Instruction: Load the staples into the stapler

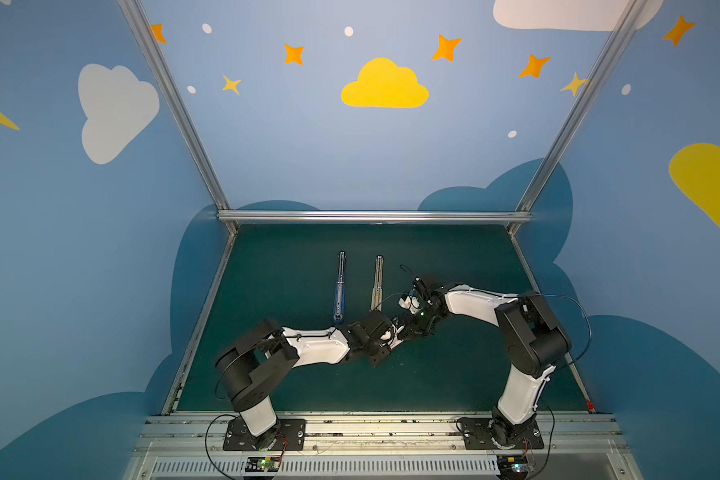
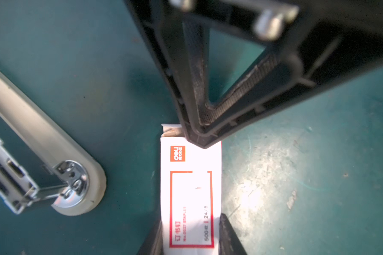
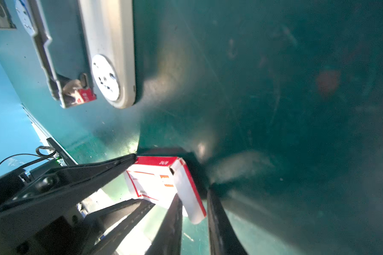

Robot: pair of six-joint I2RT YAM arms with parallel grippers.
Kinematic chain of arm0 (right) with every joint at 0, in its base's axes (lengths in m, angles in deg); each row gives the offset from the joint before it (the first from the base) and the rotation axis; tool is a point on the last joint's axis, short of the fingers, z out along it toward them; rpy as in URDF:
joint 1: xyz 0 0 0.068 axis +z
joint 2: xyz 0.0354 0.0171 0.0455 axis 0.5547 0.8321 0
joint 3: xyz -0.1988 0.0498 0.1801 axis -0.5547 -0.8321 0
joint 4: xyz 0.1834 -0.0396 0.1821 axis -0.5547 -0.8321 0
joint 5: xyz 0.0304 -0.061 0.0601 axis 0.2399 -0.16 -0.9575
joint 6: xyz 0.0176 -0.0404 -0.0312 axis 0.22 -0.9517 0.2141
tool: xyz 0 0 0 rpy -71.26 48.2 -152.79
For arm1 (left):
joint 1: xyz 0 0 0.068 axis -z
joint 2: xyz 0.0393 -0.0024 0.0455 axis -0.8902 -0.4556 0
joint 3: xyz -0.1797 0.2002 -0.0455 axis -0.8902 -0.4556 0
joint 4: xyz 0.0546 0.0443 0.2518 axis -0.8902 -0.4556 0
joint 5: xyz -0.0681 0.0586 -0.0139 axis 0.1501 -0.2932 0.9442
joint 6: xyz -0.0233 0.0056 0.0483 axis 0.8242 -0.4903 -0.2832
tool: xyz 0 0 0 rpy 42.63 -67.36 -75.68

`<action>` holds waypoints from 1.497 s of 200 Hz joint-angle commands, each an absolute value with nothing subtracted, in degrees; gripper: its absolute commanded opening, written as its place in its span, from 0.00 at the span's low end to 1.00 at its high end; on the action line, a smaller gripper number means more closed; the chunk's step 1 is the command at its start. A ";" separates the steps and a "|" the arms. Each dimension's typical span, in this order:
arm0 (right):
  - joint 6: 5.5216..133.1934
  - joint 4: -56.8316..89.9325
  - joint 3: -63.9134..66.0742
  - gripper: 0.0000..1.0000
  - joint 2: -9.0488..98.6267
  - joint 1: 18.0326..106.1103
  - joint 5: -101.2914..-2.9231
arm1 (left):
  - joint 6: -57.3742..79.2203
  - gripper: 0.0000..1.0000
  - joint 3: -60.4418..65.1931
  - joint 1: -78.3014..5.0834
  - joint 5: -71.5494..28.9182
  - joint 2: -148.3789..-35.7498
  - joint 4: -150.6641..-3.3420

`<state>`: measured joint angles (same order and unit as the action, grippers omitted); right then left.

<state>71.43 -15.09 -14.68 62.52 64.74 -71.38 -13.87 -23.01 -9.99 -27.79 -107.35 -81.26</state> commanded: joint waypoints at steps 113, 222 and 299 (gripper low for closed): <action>72.06 -14.52 -15.53 0.04 59.90 62.76 -67.37 | -14.47 0.37 -22.61 -9.47 -28.66 -108.36 -87.41; 70.94 -11.55 -17.76 0.22 57.61 61.60 -73.39 | -14.56 0.38 -21.98 -8.93 -29.28 -108.85 -88.78; 70.73 -9.88 -17.12 0.26 59.41 64.58 -75.45 | -14.32 0.39 -22.16 -8.93 -29.37 -108.66 -88.34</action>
<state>71.12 -10.50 -17.37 59.22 63.64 -74.37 -13.93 -21.83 -9.19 -28.84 -107.48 -84.03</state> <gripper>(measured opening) 0.275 0.388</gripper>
